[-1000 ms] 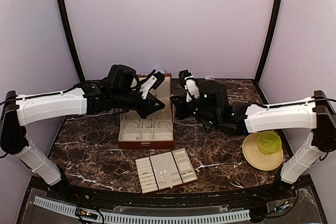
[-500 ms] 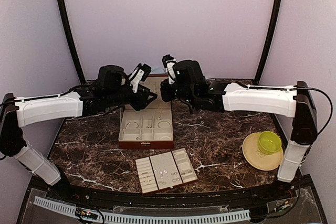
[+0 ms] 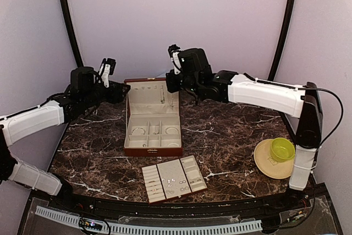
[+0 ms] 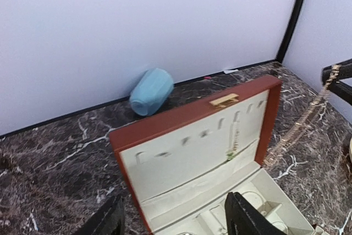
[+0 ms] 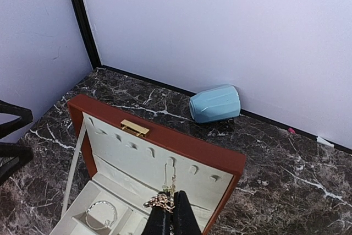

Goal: Organize the mixed jewelry
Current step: Adjust the jewelry box at the center of the board.

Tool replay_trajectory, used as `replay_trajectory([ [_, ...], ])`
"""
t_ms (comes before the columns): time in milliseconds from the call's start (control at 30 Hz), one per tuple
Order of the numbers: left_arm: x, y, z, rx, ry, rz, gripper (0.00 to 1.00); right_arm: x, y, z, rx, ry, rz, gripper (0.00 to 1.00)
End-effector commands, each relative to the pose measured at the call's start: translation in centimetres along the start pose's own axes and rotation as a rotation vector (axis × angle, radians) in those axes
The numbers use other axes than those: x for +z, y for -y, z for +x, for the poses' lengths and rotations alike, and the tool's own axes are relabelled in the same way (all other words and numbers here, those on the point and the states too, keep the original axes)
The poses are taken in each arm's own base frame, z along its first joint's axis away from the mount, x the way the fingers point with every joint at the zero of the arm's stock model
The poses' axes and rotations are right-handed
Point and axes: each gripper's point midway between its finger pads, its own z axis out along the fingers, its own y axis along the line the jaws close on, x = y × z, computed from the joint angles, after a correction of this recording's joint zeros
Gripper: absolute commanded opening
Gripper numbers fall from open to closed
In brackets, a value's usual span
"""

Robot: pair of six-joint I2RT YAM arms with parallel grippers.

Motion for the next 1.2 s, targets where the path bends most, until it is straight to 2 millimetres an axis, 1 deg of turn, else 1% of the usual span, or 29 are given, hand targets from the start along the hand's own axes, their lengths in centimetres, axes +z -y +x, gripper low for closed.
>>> replay_trajectory([
  [0, -0.9, -2.9, 0.2, -0.141, 0.037, -0.045, 0.66, 0.5, 0.0, -1.6, -0.015, 0.014, -0.003, 0.0],
  [33, -0.9, -3.5, 0.3, -0.152, 0.036, -0.054, 0.66, 0.5, -0.1, -1.7, -0.017, 0.015, -0.005, 0.0],
  [100, -0.7, -3.8, 0.6, -0.179, 0.029, -0.045, 0.67, 0.7, -0.3, -2.0, -0.018, 0.019, -0.016, 0.0],
  [133, -0.7, -4.6, 0.7, -0.204, 0.036, -0.05, 0.68, 0.7, -0.4, -2.2, -0.017, 0.022, -0.022, 0.0],
  [167, -0.5, -4.9, 1.0, -0.221, 0.032, -0.031, 0.68, 0.8, -0.6, -2.3, -0.018, 0.022, -0.026, 0.0],
  [200, -0.4, -4.5, 1.0, -0.24, 0.041, 0.008, 0.68, 1.0, -0.7, -2.3, -0.019, 0.021, -0.032, 0.0],
  [233, -0.2, -4.7, 1.4, -0.26, 0.035, 0.017, 0.69, 1.1, -0.9, -2.4, -0.021, 0.02, -0.035, 0.0],
  [267, 0.0, -4.3, 1.2, -0.261, 0.048, 0.05, 0.69, 1.3, -1.0, -2.3, -0.023, 0.015, -0.037, 0.0],
  [333, 0.5, -4.0, 1.5, -0.264, 0.042, 0.082, 0.69, 1.5, -1.1, -2.4, -0.027, 0.014, -0.04, 0.0],
  [400, 1.2, -3.9, 1.9, -0.26, 0.028, 0.098, 0.69, 1.7, -1.2, -2.2, -0.029, 0.009, -0.04, 0.0],
  [467, 2.2, -4.0, 2.8, -0.259, 0.004, 0.105, 0.69, 1.8, -1.3, -2.2, -0.03, 0.007, -0.042, 0.0],
  [633, 3.3, -4.3, 3.3, -0.227, -0.007, 0.1, 0.69, 2.1, -1.5, -2.2, -0.028, 0.005, -0.046, 0.0],
  [700, 3.6, -4.8, 3.6, -0.213, -0.009, 0.072, 0.68, 2.2, -1.6, -2.2, -0.025, 0.005, -0.051, 0.0],
  [800, 4.0, -5.4, 4.1, -0.19, -0.017, 0.041, 0.62, 2.3, -1.7, -2.1, -0.021, 0.005, -0.059, 0.0],
  [900, 4.2, -6.4, 4.8, -0.176, -0.031, -0.013, 0.6, 2.4, -1.9, -2.2, -0.017, 0.007, -0.066, 0.0],
  [967, 4.5, -6.5, 5.4, -0.176, -0.049, -0.018, 0.6, 2.4, -1.9, -2.2, -0.014, 0.009, -0.067, 0.0],
  [1033, 5.0, -6.4, 6.2, -0.184, -0.075, -0.009, 0.56, 2.4, -1.9, -2.2, -0.012, 0.008, -0.069, 0.0],
  [1167, 5.4, -6.0, 6.7, -0.197, -0.082, 0.019, 0.56, 2.4, -1.9, -2.1, -0.007, 0.008, -0.07, 0.0],
])
